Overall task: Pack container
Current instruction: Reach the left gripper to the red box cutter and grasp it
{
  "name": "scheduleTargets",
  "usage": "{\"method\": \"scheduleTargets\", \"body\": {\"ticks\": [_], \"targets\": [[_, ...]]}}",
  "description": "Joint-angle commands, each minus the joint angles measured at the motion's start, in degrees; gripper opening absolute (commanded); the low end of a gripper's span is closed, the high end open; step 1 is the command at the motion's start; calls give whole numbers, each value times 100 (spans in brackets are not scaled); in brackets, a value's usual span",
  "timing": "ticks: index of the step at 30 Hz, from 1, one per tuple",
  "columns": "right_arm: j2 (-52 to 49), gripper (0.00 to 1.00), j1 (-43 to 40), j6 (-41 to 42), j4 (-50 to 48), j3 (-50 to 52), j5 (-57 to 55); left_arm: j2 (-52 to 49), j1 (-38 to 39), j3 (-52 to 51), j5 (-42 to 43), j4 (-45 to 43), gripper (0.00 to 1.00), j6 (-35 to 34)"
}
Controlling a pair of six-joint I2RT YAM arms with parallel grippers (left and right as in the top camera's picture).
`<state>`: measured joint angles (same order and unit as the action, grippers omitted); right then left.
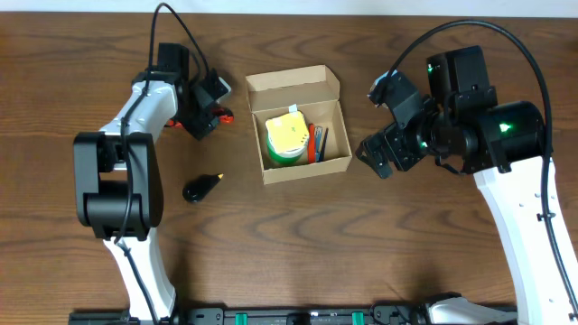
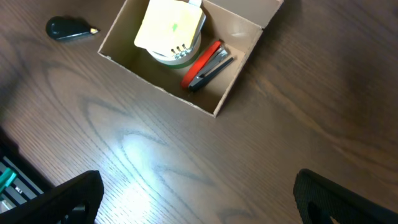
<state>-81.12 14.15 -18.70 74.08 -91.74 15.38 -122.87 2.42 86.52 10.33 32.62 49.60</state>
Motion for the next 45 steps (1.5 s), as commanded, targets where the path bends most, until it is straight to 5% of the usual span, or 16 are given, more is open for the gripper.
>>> {"method": "scheduleTargets", "body": {"ticks": [1, 28, 37, 45], "targets": [[87, 99, -24, -85, 9, 15, -35, -203, 76, -13, 24, -7, 73, 57], [87, 99, -24, -85, 9, 15, -35, -227, 116, -13, -31, 57, 23, -367], [87, 99, -24, -85, 9, 15, -35, -170, 116, -2, -72, 37, 6, -1178], [87, 99, -24, -85, 9, 15, -33, 337, 131, 457, -234, 503, 6, -2138]]}}
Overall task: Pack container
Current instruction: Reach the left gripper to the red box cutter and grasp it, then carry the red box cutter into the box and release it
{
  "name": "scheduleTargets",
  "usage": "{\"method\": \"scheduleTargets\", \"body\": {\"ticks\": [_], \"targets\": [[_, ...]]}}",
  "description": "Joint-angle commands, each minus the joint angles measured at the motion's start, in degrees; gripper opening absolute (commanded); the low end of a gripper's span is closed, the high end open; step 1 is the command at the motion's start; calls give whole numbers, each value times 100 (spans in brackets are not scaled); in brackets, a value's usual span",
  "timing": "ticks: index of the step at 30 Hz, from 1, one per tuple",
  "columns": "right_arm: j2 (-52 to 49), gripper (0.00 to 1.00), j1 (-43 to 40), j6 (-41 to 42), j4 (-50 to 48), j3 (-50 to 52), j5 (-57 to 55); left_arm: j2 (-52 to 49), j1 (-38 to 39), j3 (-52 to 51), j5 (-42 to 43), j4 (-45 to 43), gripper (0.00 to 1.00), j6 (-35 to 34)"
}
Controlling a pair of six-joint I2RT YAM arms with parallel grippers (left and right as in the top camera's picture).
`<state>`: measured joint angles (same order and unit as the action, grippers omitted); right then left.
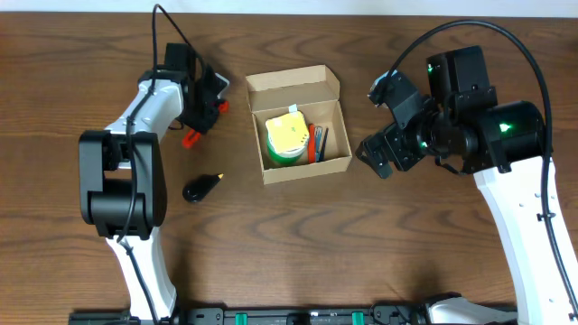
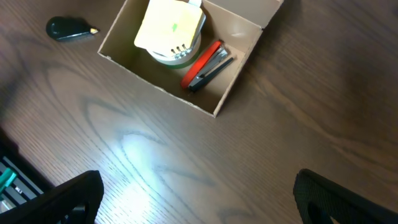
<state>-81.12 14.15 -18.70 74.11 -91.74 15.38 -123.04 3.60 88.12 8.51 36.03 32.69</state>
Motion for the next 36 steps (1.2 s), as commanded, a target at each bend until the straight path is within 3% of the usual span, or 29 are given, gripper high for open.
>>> {"method": "scheduleTargets", "body": {"ticks": [1, 10, 17, 21, 27, 36], "targets": [[87, 99, -24, -85, 7, 15, -35, 485, 31, 358, -24, 280, 6, -444], [87, 99, -24, -85, 7, 15, -35, 1873, 494, 407, 68, 675, 6, -361], [87, 99, -24, -85, 7, 15, -33, 2573, 1471, 407, 629, 1576, 6, 632], [87, 99, -24, -85, 7, 15, -33, 2529, 2151, 378, 942, 2129, 6, 1397], [87, 99, -24, -85, 7, 15, -35, 2258, 2704, 376, 935, 2159, 6, 1893], [87, 99, -24, -85, 7, 15, -35, 1528, 2800, 376, 1432, 1965, 6, 2006]]}}
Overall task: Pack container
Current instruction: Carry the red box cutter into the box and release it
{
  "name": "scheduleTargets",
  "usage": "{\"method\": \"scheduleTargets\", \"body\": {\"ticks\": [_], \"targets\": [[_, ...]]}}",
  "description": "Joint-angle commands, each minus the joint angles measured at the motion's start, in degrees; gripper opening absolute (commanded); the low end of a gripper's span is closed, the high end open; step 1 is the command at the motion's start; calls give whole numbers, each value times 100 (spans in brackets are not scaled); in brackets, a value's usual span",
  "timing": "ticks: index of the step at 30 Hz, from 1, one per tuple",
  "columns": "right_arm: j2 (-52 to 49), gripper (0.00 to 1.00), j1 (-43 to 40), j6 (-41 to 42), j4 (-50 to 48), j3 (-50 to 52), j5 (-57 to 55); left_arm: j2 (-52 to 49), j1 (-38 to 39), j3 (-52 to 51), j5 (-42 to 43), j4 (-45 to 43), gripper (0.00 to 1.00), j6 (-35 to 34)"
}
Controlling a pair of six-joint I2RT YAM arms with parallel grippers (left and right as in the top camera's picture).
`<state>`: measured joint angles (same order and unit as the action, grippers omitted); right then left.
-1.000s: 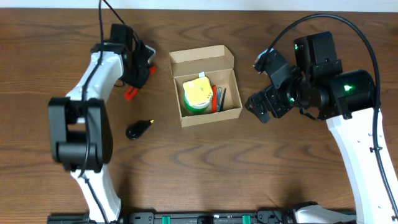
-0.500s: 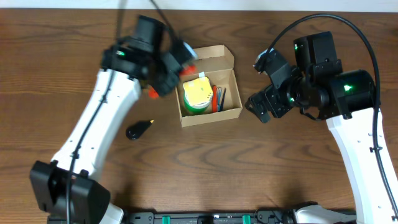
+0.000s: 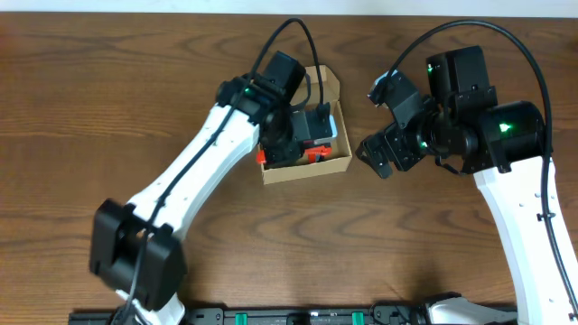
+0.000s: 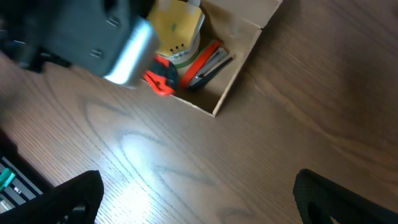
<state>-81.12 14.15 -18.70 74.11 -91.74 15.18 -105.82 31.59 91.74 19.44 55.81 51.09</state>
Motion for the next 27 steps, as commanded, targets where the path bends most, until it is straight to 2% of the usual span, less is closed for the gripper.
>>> {"method": "scheduleTargets", "body": {"ticks": [1, 9, 19, 20, 22, 24, 27], "targets": [[87, 99, -24, -85, 7, 15, -15, -264, 0, 13, 330, -42, 6, 166], [87, 99, -24, -85, 7, 15, -13, -358, -2, 13, 334, -426, 6, 168], [87, 99, -24, -85, 7, 15, -13, -358, 0, 13, 612, -455, 6, 162], [87, 99, -24, -85, 7, 15, -15, -358, 0, 13, 610, -437, 14, 153], [87, 99, -24, -85, 7, 15, -13, -356, -2, 13, 608, -435, 44, 2], [87, 99, -24, -85, 7, 15, -15, -356, -2, 13, 584, -446, 57, -157], [87, 99, -24, -85, 7, 15, -15, -354, -2, 15, 566, -444, 63, -251]]}}
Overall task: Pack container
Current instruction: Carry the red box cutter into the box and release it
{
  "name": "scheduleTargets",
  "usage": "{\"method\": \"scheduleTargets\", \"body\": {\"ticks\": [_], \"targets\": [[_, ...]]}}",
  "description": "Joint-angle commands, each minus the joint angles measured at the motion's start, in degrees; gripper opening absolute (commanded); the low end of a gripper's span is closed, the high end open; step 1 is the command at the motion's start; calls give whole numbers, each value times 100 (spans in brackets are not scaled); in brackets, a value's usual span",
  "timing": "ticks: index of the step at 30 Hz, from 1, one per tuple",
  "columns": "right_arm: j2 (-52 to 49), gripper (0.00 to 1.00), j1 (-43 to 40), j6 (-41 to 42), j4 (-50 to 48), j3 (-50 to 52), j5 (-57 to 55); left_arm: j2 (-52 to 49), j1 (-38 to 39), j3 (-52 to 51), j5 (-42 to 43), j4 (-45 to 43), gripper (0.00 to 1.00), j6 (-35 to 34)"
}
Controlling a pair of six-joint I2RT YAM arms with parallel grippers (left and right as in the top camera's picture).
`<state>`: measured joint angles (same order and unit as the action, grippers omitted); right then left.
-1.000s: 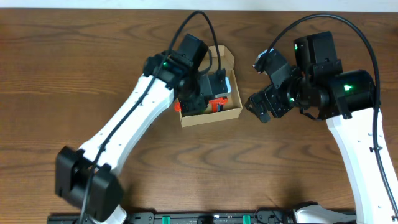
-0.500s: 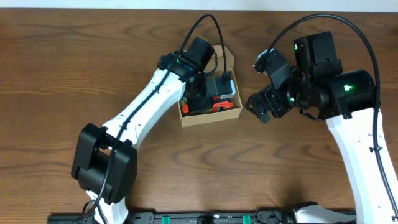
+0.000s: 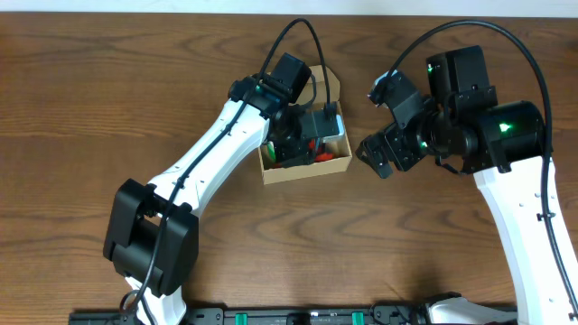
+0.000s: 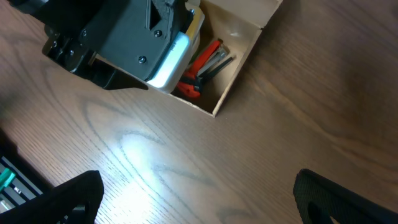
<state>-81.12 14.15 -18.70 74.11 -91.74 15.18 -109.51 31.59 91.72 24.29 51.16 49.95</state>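
Observation:
An open cardboard box (image 3: 307, 170) sits mid-table, also in the right wrist view as the box (image 4: 229, 84). My left gripper (image 3: 305, 143) reaches down into it, and its black and white body hides most of the contents. A small red clip (image 4: 188, 87) shows right at its tip, with the fingers themselves hidden. Beside the clip lies a red and black stapler (image 4: 210, 57). A corner of a yellow-lidded tub (image 4: 196, 22) peeks out. My right gripper (image 3: 374, 155) hovers open to the right of the box, its fingers (image 4: 68, 196) wide apart over bare wood.
The box's flap (image 3: 327, 83) stands open at the far side. The left arm (image 3: 208, 171) stretches diagonally across the table's left half from its base (image 3: 144, 244). Dark wooden table (image 4: 298, 93) lies all around.
My left gripper has moved from the box's front-left edge to deeper inside the box, and the red clip has gone with it, now next to the stapler. The right arm has not moved.
My left gripper was at the far left of the table over a small red clip, with a black object lying nearer. Then the clip lay just beside it. Later it held the clip at the box's front edge, and now the clip is inside the box.

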Motion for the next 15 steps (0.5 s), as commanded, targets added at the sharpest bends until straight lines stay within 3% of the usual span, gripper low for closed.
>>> {"method": "scheduleTargets", "body": {"ticks": [1, 7, 11, 15], "targets": [[87, 99, -24, -85, 7, 15, -15, 22, -2, 17, 81, 22, 63, -136], [87, 99, -24, -85, 7, 15, -13, 188, -9, 192, -81, 57, 62, -756], [87, 99, -24, -85, 7, 15, -15, 581, -31, 374, -1038, 413, 49, -1543], [87, 99, -24, -85, 7, 15, -15, 1102, -142, 374, -1425, 1095, 49, -1738]]}}
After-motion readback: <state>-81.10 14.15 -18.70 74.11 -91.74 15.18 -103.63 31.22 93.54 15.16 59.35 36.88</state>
